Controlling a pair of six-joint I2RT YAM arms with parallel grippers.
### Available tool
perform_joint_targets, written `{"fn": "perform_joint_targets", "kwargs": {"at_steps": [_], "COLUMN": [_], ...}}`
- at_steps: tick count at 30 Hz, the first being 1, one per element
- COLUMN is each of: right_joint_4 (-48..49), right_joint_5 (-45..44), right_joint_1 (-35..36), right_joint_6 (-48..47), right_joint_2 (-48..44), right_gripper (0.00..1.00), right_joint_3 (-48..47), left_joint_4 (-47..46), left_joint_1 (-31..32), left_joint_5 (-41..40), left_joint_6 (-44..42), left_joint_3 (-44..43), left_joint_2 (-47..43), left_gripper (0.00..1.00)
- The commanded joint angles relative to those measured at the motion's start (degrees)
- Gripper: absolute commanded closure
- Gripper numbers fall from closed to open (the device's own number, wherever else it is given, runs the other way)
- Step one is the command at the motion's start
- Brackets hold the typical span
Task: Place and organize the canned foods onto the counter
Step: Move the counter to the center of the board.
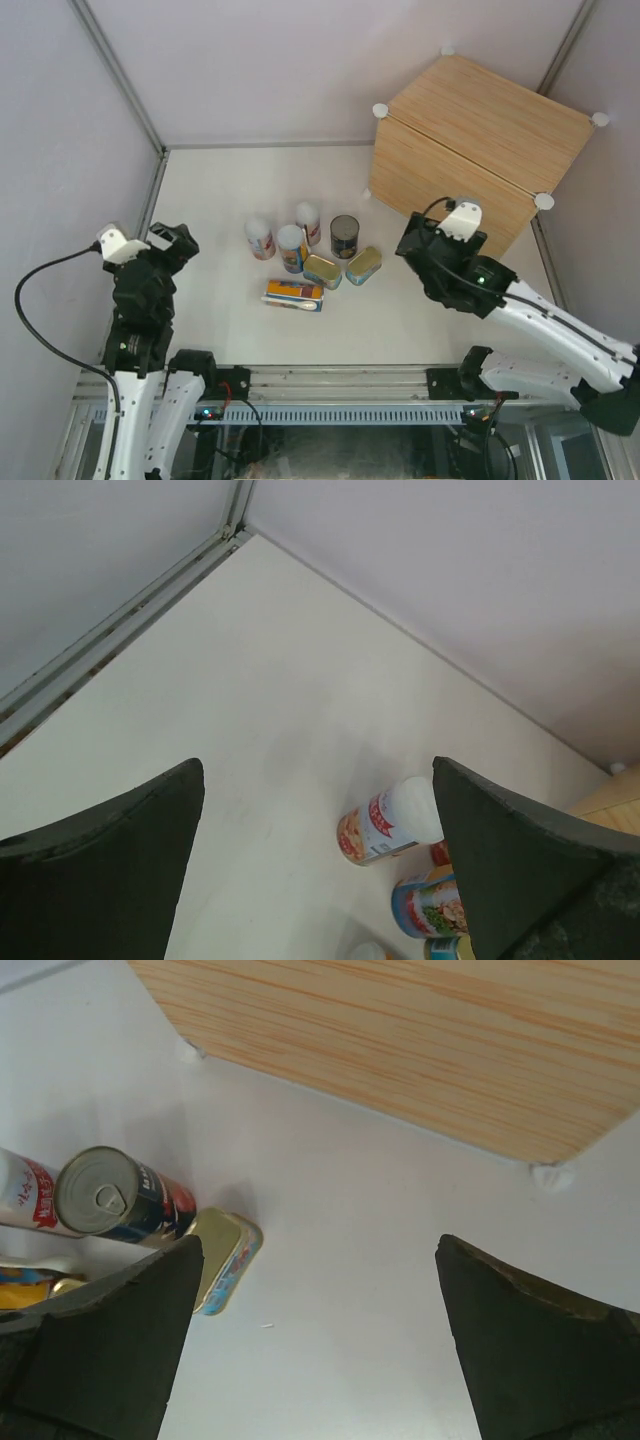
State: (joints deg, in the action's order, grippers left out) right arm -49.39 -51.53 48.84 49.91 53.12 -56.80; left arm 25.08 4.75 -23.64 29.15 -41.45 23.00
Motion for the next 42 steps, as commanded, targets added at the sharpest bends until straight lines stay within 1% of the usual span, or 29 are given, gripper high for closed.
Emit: {"fn": "perform_joint_targets", "kwargs": {"at_steps": [1, 2, 3, 4, 5, 6, 7, 8, 9, 11, 12, 14, 17, 18, 23, 27, 32, 38, 42], "right_joint_4": [-6.31, -4.48, -0.08, 7.41, 15.65, 22.49, 27.03, 30.47, 32.16, 35.42, 37.03, 39.95, 39.24, 38.67, 36.24, 30.46, 23.14, 14.65, 9.74], "right_joint_5": [-17.71, -19.10, -19.69, -18.87, -16.65, -13.89, -10.60, -5.77, 1.47, 11.77, 16.20, 21.50, 24.99, 26.23, 26.82, 26.81, 27.13, 25.63, 24.30], "right_joint_1": [7.44, 8.44, 8.86, 8.72, 8.10, 7.00, 5.50, 2.79, 0.58, -3.59, -5.20, -7.46, -9.86, -10.58, -13.14, -16.55, -18.87, -19.56, -19.85], "right_joint_6": [4.34, 2.93, -3.26, -10.87, -18.83, -24.47, -27.04, -28.16, -28.37, -28.07, -27.99, -28.04, -28.00, -28.84, -31.85, -32.29, -34.33, -38.30, -39.86], "right_joint_2": [5.20, 5.82, 5.96, 5.63, 5.26, 4.95, 4.71, 4.32, 3.90, 3.06, 3.01, 4.22, 10.35, 13.64, 23.32, 30.94, 40.32, 52.59, 59.62], "right_gripper": [0.00, 0.00, 0.00, 0.00, 0.00, 0.01, 0.03, 0.06, 0.09, 0.14, 0.16, 0.18, 0.19, 0.19, 0.19, 0.18, 0.16, 0.15, 0.14], "right_joint_3": [-7.57, -8.19, -8.02, -7.30, -6.19, -5.50, -5.47, -5.81, -6.13, -6.33, -6.31, -6.77, -11.62, -14.17, -28.19, -40.46, -54.91, -73.52, -82.35], "left_joint_4": [-0.04, -0.15, -0.35, -0.63, -1.06, -1.55, -2.03, -2.42, -2.87, -3.35, -3.74, -5.31, -5.65, -6.18, -6.96, -8.09, -8.59, -9.66, -9.92], "left_joint_1": [0.23, 0.25, 0.24, 0.25, 0.26, 0.22, 0.24, 0.23, 0.21, 0.21, 0.25, 0.56, 1.02, 1.38, 4.83, 6.76, 8.02, 8.76, 8.93], "left_joint_5": [1.26, 1.99, 2.74, 3.56, 4.24, 4.90, 5.56, 6.44, 7.65, 10.12, 11.70, 14.87, 16.73, 17.45, 16.56, 17.27, 18.28, 19.92, 21.52], "left_joint_6": [-3.28, -3.39, -3.28, -3.16, -3.00, -2.91, -2.67, -2.50, -2.51, -2.53, -2.45, -2.18, -1.14, -1.05, -2.99, -4.21, -4.82, -4.10, -4.05], "left_joint_3": [-4.87, -5.54, -6.03, -6.59, -7.09, -7.53, -8.04, -8.63, -9.31, -10.96, -11.32, -11.69, -13.68, -14.63, -19.71, -22.30, -24.67, -25.80, -27.19], "left_joint_2": [4.11, 5.60, 6.75, 7.91, 8.97, 10.28, 11.64, 12.93, 14.53, 17.95, 19.55, 22.22, 26.97, 28.87, 34.81, 37.93, 40.54, 42.35, 43.48], "left_gripper": [0.00, 0.00, 0.00, 0.00, 0.00, 0.00, 0.00, 0.00, 0.00, 0.00, 0.00, 0.00, 0.00, 0.01, 0.03, 0.02, 0.02, 0.02, 0.02]}}
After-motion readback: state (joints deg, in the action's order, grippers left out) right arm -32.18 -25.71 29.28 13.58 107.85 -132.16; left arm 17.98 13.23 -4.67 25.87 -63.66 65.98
